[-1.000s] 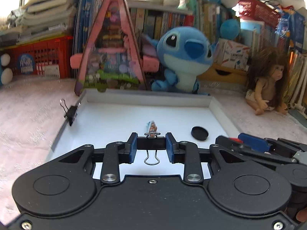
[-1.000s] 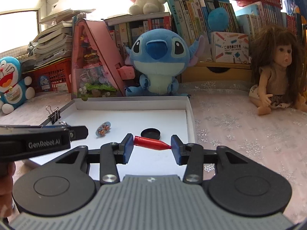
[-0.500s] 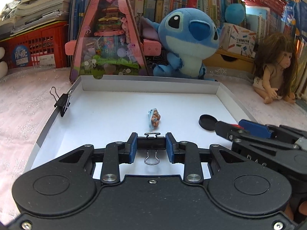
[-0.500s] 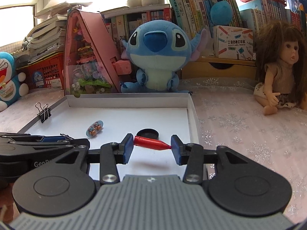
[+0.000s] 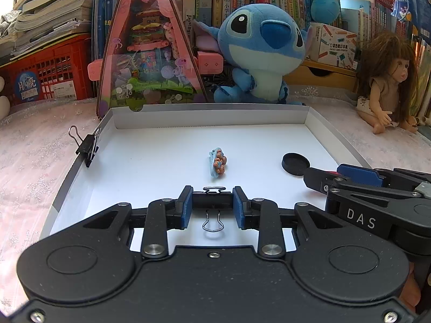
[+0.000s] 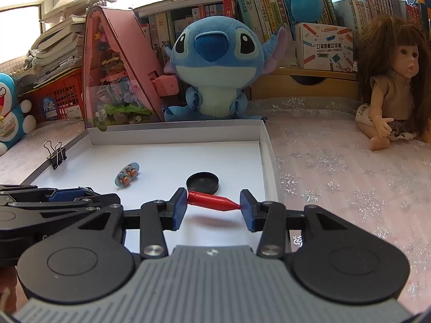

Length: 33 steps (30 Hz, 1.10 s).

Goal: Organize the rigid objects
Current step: 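Carry the binder clip and red crayon over the white tray with both tools, then open the right tool to drop the crayon while the left tool releases the binder clip into the tray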

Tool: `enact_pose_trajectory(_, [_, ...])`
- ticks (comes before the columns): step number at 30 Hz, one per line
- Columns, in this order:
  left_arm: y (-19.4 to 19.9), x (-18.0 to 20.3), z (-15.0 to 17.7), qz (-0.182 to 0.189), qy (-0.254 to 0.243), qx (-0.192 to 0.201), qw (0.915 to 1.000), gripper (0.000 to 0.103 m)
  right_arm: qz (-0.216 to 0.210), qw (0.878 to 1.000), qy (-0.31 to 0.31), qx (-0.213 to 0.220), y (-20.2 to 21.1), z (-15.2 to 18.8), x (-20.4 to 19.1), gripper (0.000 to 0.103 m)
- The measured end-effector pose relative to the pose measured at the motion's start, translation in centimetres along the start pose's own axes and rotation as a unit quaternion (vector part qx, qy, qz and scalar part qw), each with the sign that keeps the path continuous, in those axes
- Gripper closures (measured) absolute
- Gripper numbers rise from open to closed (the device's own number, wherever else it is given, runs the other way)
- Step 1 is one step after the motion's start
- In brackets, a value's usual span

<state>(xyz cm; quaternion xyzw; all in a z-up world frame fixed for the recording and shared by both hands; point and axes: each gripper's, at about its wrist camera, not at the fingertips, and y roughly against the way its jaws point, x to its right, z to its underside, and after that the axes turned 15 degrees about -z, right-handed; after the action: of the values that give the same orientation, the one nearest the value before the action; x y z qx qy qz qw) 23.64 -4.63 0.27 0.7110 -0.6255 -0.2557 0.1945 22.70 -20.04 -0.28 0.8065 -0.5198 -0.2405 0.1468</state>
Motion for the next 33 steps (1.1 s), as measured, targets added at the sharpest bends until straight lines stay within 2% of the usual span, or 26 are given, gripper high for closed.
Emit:
enact_pose_trajectory(2, [0.0,0.0,0.0,0.0,0.0,0.0,1.0,0.073,0.0,1.0,0.0,0.0,0.0,0.0,0.0,0.054])
enact_pose_trajectory(4, [0.0,-0.1,0.0,0.002,0.002,0.0,1.0,0.073,0.001,1.0,0.0,0.0,0.0,0.0,0.0,0.049])
enact_pose_trajectory(5, [0.0,-0.1,-0.1,0.002,0.003,-0.001,1.0,0.073,0.001,1.0,-0.001,0.001,0.0,0.0,0.0,0.043])
enact_pose_trajectory(7, [0.1,-0.4,-0.1,0.004,0.009,-0.003,1.0,0.073,-0.001,1.0,-0.002,0.001,0.0,0.0,0.0,0.041])
enact_pose_trajectory(14, [2.0,-1.3,-0.4,0.005,0.012,0.014,0.9998,0.059,0.001,1.0,0.009,0.012,0.8,-0.1,-0.1,0.034])
enact_pose_trajectory(21, [4.9,-2.8,-0.4,0.01,0.017,0.031,0.9993,0.051,-0.005,1.0,0.012,0.026,3.5,-0.6,-0.6,0.026])
enact_pose_trajectory(26, [7.1,-3.4,0.2,0.027,0.014,0.042,0.9986,0.045,-0.005,0.999,0.026,0.031,5.6,-0.1,-1.3,0.019])
enact_pose_trajectory(33, [10.1,-3.6,2.0,0.045,-0.005,0.055,0.9975,0.041,-0.011,0.999,0.035,0.037,8.5,1.4,-2.0,0.016])
